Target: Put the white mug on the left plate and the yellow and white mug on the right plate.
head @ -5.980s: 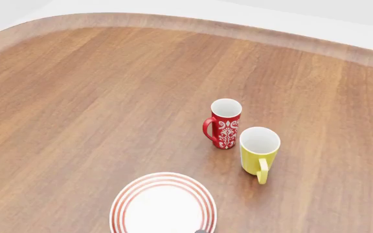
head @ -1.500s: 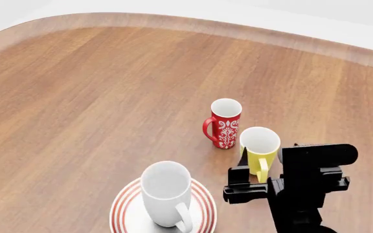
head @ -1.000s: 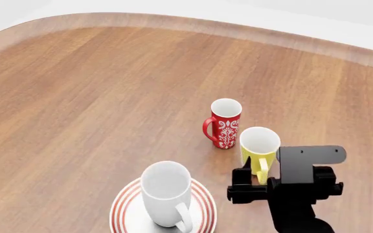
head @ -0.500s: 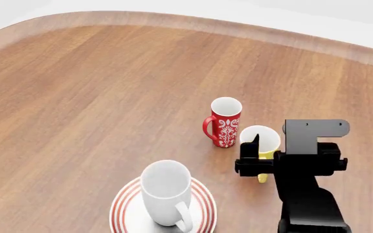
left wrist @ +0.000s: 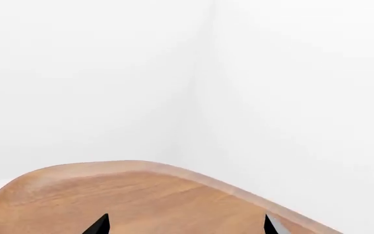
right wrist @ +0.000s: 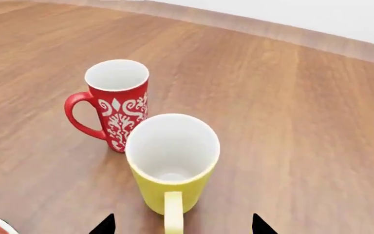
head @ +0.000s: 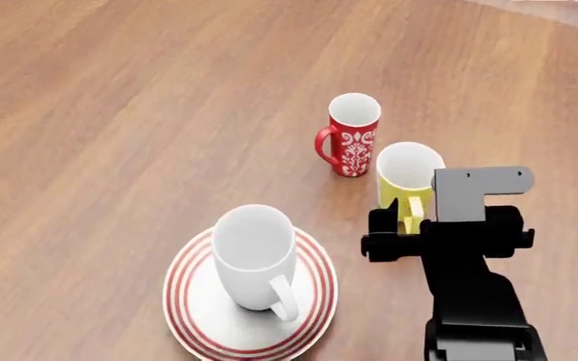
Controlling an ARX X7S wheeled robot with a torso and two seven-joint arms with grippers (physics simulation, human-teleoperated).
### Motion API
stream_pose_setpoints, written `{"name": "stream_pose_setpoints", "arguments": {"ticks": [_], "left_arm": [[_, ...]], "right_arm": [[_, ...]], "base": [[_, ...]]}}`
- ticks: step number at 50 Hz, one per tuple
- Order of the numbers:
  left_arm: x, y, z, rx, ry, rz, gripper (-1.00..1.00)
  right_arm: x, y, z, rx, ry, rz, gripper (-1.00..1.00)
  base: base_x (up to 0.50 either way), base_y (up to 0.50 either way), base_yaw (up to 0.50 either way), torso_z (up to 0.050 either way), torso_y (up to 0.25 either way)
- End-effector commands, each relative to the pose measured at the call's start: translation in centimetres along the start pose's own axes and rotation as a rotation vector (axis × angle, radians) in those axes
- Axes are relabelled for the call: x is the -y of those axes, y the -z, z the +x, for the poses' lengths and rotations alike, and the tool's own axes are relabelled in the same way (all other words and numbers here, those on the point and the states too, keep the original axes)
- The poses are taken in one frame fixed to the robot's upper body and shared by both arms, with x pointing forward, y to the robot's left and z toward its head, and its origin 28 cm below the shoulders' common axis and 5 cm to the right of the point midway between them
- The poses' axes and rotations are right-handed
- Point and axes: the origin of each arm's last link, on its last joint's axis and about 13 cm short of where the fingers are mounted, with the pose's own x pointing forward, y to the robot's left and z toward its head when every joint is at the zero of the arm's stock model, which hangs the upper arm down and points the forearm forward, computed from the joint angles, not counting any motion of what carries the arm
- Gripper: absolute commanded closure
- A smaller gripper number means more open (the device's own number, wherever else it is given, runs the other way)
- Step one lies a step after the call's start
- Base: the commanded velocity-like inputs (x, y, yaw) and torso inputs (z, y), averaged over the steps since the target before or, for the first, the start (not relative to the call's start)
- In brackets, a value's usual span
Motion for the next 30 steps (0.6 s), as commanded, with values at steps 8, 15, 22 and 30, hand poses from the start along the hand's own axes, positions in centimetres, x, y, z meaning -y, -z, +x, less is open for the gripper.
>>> {"name": "stream_pose_setpoints", "arguments": {"ticks": [8, 15, 22, 30], "left_arm": [[-0.4, 0.5, 0.3, -0.006, -0.002, 0.042, -1.00], [-0.4, 0.5, 0.4, -0.011, -0.005, 0.030, -1.00], [-0.4, 0.6, 0.4, -0.003, -0.001, 0.039, -1.00], [-0.4, 0.3, 0.2, 0.023, 0.012, 0.035, -1.00]], "right_arm": [[-1.0, 0.1, 0.1, -0.003, -0.041, 0.040, -1.00], [-1.0, -0.7, 0.3, 0.074, -0.034, 0.030, -1.00], [-1.1, -1.0, 0.4, 0.113, -0.036, 0.029, -1.00], [-1.1, -1.1, 0.3, 0.123, -0.041, 0.033, -1.00]], "base": [[0.00, 0.00, 0.00, 0.000, 0.000], [0.00, 0.00, 0.00, 0.000, 0.000], [0.00, 0.00, 0.00, 0.000, 0.000], [0.00, 0.00, 0.00, 0.000, -0.056]]}}
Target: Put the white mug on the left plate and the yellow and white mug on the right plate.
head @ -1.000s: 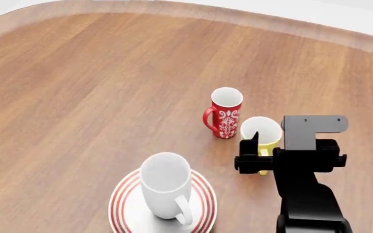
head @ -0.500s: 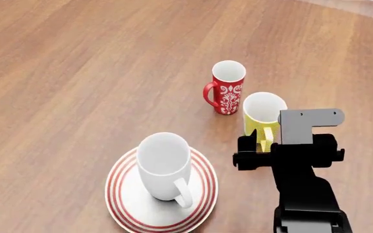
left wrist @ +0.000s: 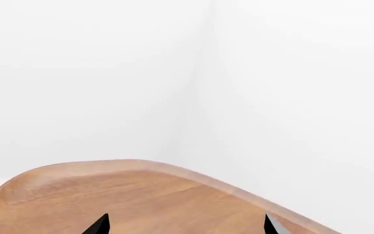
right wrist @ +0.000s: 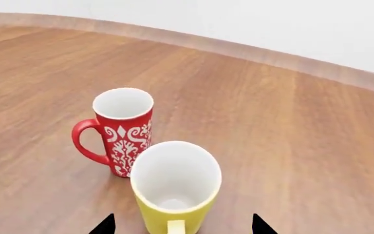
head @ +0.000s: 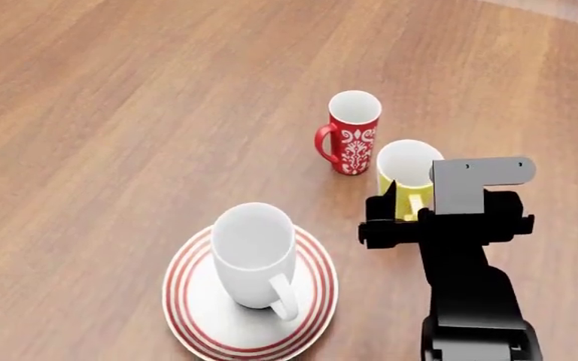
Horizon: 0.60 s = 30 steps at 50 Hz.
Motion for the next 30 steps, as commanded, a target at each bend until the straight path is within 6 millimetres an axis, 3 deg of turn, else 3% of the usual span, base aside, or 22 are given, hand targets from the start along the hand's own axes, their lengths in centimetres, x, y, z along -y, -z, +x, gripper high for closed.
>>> {"name": "stream_pose_setpoints", "arguments": {"ticks": [1, 7, 30], "left_arm": [[-0.4, 0.4, 0.2, 0.019, 0.012, 0.045, -1.00], [-0.4, 0.5, 0.3, -0.009, 0.008, 0.033, -1.00], [-0.4, 0.6, 0.4, 0.002, 0.009, 0.042, -1.00]], "right_arm": [[-0.9, -0.4, 0.1, 0.030, -0.039, 0.046, -1.00], [-0.9, -0.2, 0.1, 0.026, -0.041, 0.050, -1.00], [-0.8, -1.7, -0.4, 0.107, -0.033, 0.057, -1.00]], "base": [[0.00, 0.00, 0.00, 0.000, -0.250], [0.00, 0.00, 0.00, 0.000, -0.217], [0.00, 0.00, 0.00, 0.000, 0.000]]}}
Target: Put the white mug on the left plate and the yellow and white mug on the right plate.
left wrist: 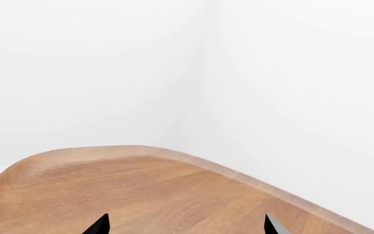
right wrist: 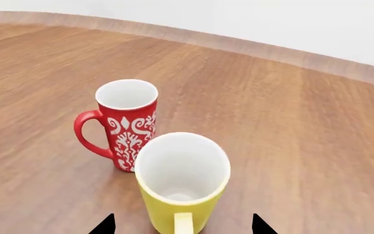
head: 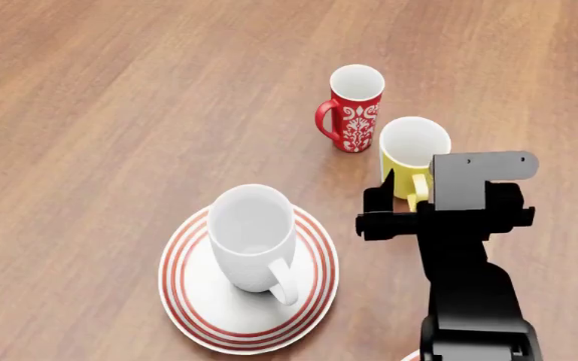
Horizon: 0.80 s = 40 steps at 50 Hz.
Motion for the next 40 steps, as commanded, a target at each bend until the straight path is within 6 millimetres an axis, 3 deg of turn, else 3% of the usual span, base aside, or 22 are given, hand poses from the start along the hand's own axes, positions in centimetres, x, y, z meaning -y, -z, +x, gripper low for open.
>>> {"name": "stream_pose_setpoints", "arguments": {"ticks": [1, 9, 26, 40], "left_arm": [[-0.4, 0.6, 0.4, 0.006, 0.006, 0.046, -1.00], [-0.4, 0.6, 0.4, 0.004, 0.011, 0.037, -1.00], [-0.4, 0.7, 0.4, 0.001, 0.002, 0.045, -1.00], [-0.5, 0.6, 0.4, -0.006, -0.007, 0.031, -1.00]], "right_arm": [[-0.5, -1.1, -0.1, 0.049, -0.025, 0.050, -1.00], [-0.4, -1.3, 0.3, 0.034, -0.024, 0.048, -1.00], [0.6, -2.6, 1.3, -0.016, 0.008, 0.072, -1.00], [-0.5, -1.4, 1.0, -0.091, -0.076, 0.027, -1.00]], "base": [[0.00, 0.00, 0.00, 0.000, 0.000], [0.00, 0.00, 0.00, 0.000, -0.246], [0.00, 0.00, 0.00, 0.000, -0.001], [0.00, 0.00, 0.00, 0.000, -0.077]]}}
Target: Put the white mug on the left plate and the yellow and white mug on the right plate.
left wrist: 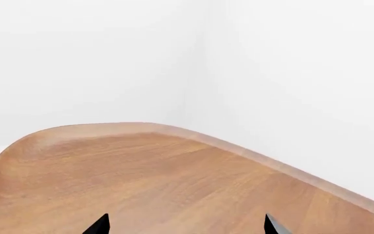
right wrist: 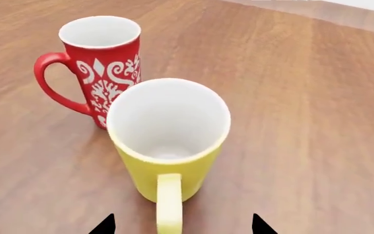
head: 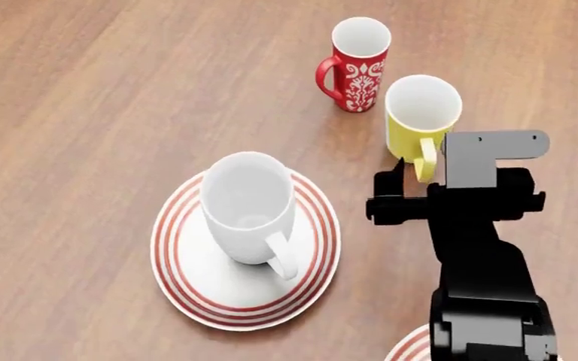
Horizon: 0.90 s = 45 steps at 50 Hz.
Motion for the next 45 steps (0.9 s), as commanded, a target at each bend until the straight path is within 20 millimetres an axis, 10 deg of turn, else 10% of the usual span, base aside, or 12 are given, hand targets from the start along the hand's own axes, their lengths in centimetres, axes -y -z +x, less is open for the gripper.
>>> {"name": "stream_pose_setpoints", "arguments": {"ticks": [1, 45], "left_arm": [[-0.5, 0.6, 0.4, -0.008, -0.009, 0.043, -1.00], [-0.4, 0.7, 0.4, 0.007, 0.014, 0.047, -1.00]], "right_arm": [[-1.5, 0.3, 0.1, -0.047, -0.091, 0.013, -1.00], [-1.1, -2.0, 0.7, 0.066, -0.065, 0.029, -1.00]], "base": [[0.00, 0.00, 0.00, 0.000, 0.000], [0.00, 0.00, 0.00, 0.000, -0.030]]}}
